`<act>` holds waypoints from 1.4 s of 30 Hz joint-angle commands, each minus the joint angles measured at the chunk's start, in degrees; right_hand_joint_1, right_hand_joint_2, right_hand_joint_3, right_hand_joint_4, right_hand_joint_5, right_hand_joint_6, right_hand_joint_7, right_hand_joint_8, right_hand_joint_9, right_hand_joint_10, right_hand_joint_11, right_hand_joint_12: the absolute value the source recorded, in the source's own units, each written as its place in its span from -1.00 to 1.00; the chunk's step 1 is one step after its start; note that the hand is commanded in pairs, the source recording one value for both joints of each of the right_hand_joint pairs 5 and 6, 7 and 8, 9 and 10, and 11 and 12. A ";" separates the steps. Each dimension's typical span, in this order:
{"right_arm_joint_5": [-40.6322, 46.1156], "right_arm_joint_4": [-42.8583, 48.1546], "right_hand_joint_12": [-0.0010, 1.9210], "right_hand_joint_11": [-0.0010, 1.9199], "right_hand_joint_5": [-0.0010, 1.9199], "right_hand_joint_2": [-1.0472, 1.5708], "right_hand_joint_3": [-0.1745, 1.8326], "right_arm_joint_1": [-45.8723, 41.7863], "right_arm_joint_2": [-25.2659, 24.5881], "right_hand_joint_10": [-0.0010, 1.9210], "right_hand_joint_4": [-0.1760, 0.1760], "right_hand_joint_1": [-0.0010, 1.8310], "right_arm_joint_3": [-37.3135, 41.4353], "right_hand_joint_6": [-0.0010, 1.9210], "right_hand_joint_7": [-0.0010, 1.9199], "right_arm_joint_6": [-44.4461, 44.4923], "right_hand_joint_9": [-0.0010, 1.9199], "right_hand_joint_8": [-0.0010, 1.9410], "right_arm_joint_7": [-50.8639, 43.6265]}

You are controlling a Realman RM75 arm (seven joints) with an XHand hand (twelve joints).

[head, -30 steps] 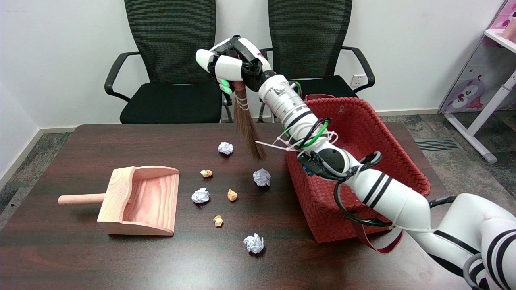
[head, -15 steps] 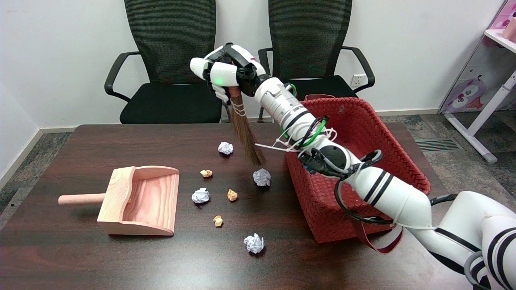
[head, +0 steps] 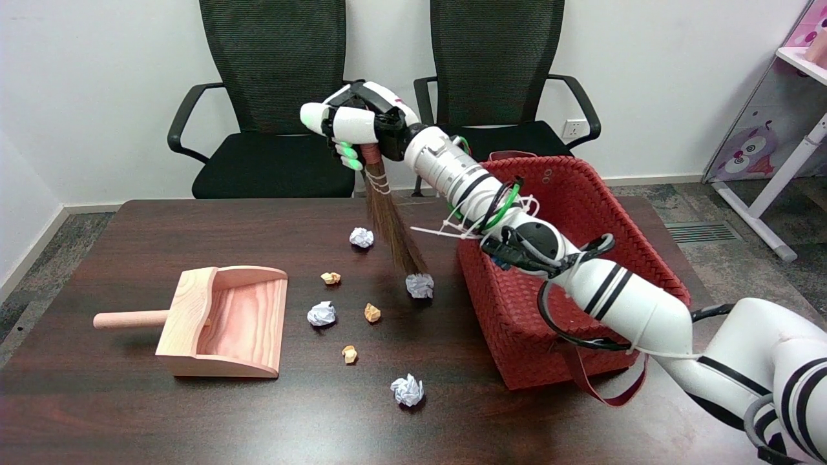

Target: Sweep the paper ball into the dustpan.

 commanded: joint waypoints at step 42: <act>-4.16 0.52 1.00 1.00 1.00 1.00 0.54 -7.26 5.20 1.00 1.00 0.04 1.46 1.00 1.00 -1.85 1.00 0.98 -0.21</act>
